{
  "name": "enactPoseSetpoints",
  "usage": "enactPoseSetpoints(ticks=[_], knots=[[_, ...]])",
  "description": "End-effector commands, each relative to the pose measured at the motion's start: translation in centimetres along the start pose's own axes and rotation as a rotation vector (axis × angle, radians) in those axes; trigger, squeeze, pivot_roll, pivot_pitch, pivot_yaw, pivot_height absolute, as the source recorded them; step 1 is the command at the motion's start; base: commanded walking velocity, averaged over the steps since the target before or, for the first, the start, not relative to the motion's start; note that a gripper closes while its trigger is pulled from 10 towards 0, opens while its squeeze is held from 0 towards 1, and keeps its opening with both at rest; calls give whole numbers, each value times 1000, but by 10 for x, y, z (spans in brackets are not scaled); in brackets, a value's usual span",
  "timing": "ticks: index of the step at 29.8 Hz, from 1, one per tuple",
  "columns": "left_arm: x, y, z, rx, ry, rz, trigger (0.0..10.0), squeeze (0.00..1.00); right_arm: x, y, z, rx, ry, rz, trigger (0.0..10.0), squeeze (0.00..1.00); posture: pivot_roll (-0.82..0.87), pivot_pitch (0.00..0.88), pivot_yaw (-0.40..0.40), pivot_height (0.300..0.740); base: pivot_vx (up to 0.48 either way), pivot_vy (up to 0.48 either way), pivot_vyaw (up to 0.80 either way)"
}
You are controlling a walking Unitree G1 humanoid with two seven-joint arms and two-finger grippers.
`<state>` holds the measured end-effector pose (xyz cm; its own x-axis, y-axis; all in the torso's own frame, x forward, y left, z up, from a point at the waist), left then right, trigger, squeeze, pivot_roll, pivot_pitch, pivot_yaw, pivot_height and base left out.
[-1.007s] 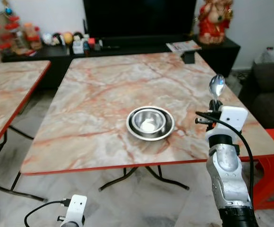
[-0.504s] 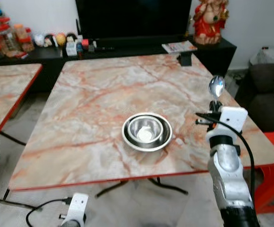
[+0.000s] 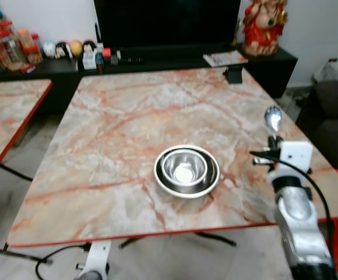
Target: Setting the table
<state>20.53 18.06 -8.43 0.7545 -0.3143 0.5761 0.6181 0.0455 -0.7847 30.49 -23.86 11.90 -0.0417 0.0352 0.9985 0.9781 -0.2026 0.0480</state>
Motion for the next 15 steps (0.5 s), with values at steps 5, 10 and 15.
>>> enactPoseSetpoints(ticks=[5, 10, 15], knots=[[-4, -1, 5, 1, 5, 16, 10000, 0, 1, 4, -3, 67, -36, 14, 10000, 0, -97, 0, 16, 728, 0, 0, 0], [-5, -1, 4, -3, 3, 19, 10000, 0, -9, 6, 1, 152, -18, 78, 10000, 0, -95, 0, 18, 728, 0, 0, 0], [-5, -1, 4, -5, 5, 21, 10000, 0, -33, 8, 9, 207, -72, 230, 10000, 0, -92, 0, 14, 728, 0, 0, 0]])
Point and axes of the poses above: a point about 5 cm out from each wrist's last joint towards the gripper, its own y axis pointing out of the wrist towards the gripper, its own x axis along the axis of the wrist's last joint, z = x × y, the point moved 1 cm from there along y, pointing out of the wrist towards the gripper, and after that the axes turned 9 degrees about y, right-handed, at the moved point
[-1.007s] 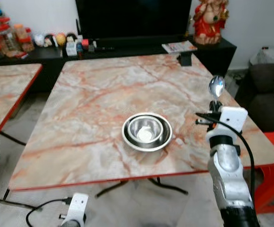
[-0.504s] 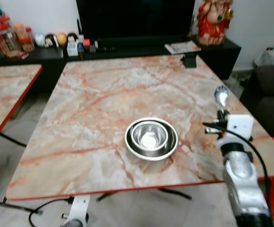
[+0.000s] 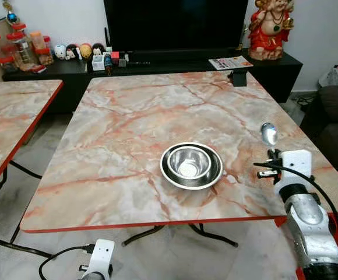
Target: Setting the table
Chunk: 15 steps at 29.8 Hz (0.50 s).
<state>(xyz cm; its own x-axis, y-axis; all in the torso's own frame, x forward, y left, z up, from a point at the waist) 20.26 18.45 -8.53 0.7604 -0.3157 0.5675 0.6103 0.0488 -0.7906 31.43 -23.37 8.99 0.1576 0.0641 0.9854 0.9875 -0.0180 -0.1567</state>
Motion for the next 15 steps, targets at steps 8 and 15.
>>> enactPoseSetpoints(ticks=[8, 15], knots=[[-3, 0, 3, 0, 1, 15, 10000, 0, -15, 15, 15, 9, 71, 113, 10000, 0, -75, 0, 11, 728, 0, 0, 0], [-5, -1, 5, 9, -1, 20, 10000, 0, -8, 26, 26, 41, 81, 105, 10000, 0, -72, 0, 11, 728, 0, 0, 0]])
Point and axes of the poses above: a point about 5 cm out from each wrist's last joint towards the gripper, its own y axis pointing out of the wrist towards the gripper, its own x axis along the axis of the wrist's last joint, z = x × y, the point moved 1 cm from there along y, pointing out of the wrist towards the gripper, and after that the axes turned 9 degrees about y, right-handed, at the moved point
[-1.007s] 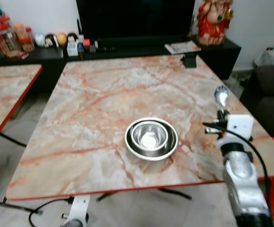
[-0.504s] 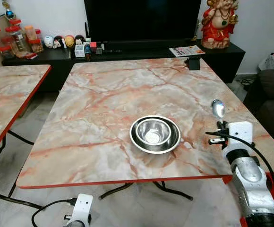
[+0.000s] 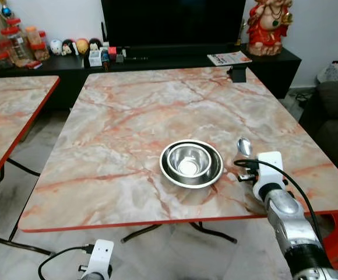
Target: Setting the table
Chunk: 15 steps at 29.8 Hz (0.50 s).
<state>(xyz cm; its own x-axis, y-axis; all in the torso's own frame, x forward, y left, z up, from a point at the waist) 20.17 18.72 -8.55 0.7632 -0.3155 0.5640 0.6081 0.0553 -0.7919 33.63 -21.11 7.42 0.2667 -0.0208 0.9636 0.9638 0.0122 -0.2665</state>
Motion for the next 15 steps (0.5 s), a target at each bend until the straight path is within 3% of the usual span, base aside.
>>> enactPoseSetpoints(ticks=[1, 15], knots=[[-3, 0, 4, 10, -3, 16, 10000, 0, 8, 6, 7, 20, -2, -17, 10000, 0, -65, 0, 6, 728, 0, 0, 0], [0, 0, 4, 14, 2, 8, 10000, 0, 17, 11, 7, -2, 5, -53, 10000, 0, -66, 0, 4, 728, 0, 0, 0]])
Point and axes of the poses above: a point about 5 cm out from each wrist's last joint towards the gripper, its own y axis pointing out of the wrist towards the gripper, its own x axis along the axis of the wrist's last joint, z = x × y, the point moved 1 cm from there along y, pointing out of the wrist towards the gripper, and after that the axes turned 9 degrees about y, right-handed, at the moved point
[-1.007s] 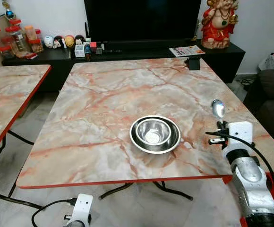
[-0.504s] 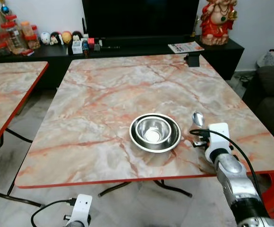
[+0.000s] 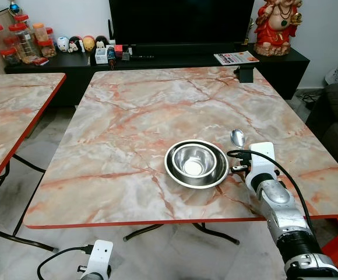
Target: Setting the table
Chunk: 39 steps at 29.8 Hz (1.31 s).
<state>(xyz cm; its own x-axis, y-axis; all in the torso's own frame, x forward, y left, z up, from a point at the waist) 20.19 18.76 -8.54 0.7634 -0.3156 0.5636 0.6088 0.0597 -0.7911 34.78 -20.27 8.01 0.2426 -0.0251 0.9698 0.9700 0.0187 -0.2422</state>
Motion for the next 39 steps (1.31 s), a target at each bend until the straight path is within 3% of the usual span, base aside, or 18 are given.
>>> enactPoseSetpoints(ticks=[1, 5, 6, 7, 11, 25, 39], knots=[[0, 0, 3, 9, 2, 7, 10000, 0, 9, 2, -2, -16, 2, -35, 10000, 0, -67, 0, 6, 728, 0, 0, 0], [2, 0, 4, 10, 5, 4, 10000, 0, 24, 2, -6, -43, 18, -102, 10000, 0, -68, 0, 9, 728, 60, 0, 0], [2, 1, 4, 9, 6, 3, 10000, 0, 34, 2, -6, -41, 34, -151, 10000, 0, -68, 0, 10, 728, 244, 0, 0], [2, 1, 4, 9, 6, 3, 10000, 0, 58, 0, -4, -30, 57, -276, 10000, 0, -68, 0, 10, 728, 244, 0, 0], [1, 0, 4, 8, 5, 5, 10000, 0, 80, -4, -6, -38, 60, -361, 10000, 0, -68, 0, 10, 728, 244, 0, 0], [3, 1, 3, 9, 4, 2, 10000, 0, 80, -7, -7, -45, 63, -383, 10000, 0, -72, 0, 13, 728, 245, 0, 0], [4, 1, 5, 12, 6, 0, 10000, 0, 75, -6, 2, -28, 55, -363, 10000, 0, -70, 0, 17, 728, 249, 0, 0]])
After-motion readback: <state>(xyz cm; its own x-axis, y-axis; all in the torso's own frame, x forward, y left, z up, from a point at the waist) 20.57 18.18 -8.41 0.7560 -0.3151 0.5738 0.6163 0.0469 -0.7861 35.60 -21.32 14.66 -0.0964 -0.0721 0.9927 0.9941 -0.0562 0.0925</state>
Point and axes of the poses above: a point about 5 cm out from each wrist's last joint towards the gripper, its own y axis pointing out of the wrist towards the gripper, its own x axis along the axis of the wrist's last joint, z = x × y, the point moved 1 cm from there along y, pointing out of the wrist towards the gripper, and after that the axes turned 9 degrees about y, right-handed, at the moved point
